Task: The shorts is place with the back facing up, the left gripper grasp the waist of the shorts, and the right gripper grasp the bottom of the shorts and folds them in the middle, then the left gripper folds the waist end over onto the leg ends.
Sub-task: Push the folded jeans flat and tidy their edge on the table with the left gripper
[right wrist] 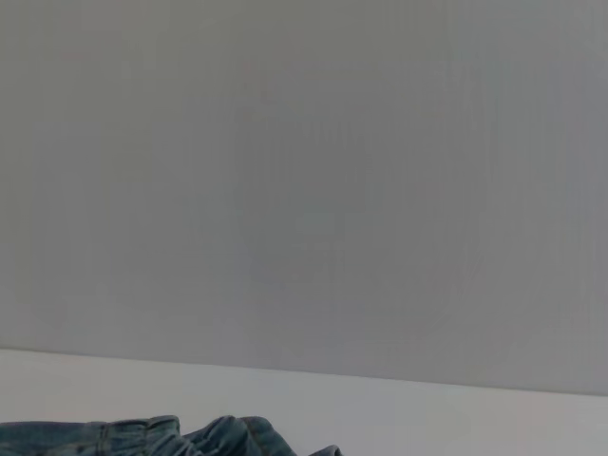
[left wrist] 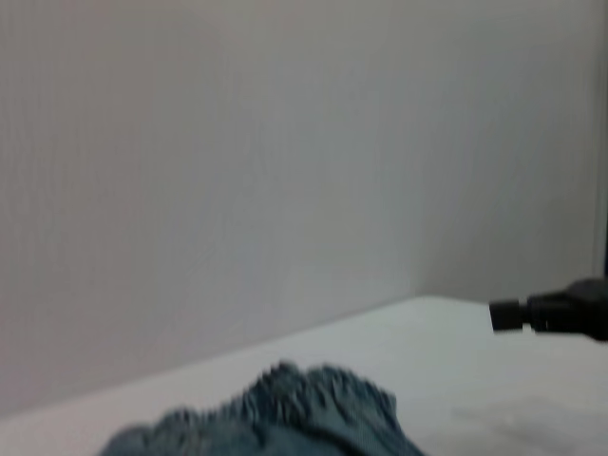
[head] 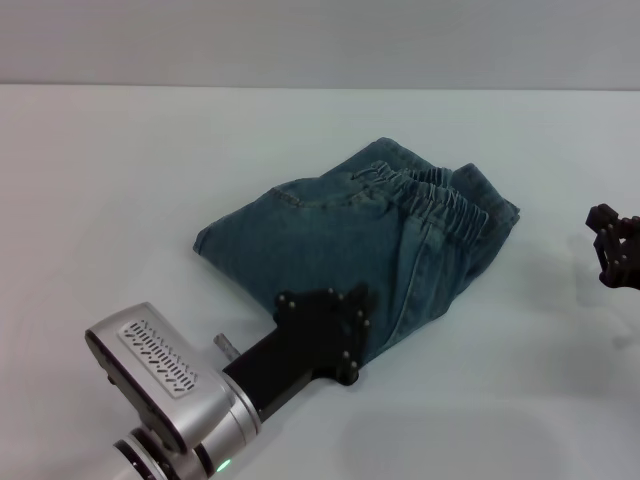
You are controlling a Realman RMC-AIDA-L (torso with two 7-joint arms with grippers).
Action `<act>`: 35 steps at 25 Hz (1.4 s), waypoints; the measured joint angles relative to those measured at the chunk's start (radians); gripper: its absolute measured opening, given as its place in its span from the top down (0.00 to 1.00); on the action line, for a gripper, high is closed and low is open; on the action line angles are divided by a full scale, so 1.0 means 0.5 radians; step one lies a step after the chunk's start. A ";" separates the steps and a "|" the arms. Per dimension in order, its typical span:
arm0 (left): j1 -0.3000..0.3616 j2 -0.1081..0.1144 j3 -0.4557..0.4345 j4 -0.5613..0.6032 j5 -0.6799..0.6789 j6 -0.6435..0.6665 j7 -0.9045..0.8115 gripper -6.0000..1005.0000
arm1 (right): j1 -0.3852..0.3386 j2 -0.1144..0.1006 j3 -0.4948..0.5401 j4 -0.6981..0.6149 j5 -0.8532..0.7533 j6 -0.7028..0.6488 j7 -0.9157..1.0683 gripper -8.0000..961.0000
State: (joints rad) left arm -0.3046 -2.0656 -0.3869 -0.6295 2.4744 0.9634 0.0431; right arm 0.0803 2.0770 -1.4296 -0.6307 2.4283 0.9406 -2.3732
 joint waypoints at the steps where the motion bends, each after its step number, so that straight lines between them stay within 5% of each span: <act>1: -0.011 0.001 0.020 0.015 0.000 -0.009 -0.034 0.80 | 0.000 0.000 0.001 0.000 0.000 0.001 0.001 0.92; 8: -0.056 0.000 0.062 0.139 -0.007 -0.101 -0.296 0.99 | -0.003 0.006 -0.004 0.001 0.000 0.008 0.003 0.92; 14: -0.065 0.007 -0.062 0.148 -0.007 -0.192 -0.323 0.99 | -0.004 0.010 -0.008 0.001 0.000 0.008 0.006 0.91; 28: -0.365 0.008 -0.239 0.409 -0.004 -0.363 -0.655 0.99 | -0.017 0.018 -0.049 0.000 0.044 0.009 0.040 0.91; 35: -0.411 0.010 -0.380 0.469 -0.002 -0.334 -0.644 0.98 | -0.005 0.022 -0.094 0.001 0.059 0.003 0.040 0.91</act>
State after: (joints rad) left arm -0.5103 -2.0606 -0.5768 -0.3952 2.4733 0.7967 -0.2791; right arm 0.0775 2.0877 -1.4764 -0.6305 2.4577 0.9421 -2.3530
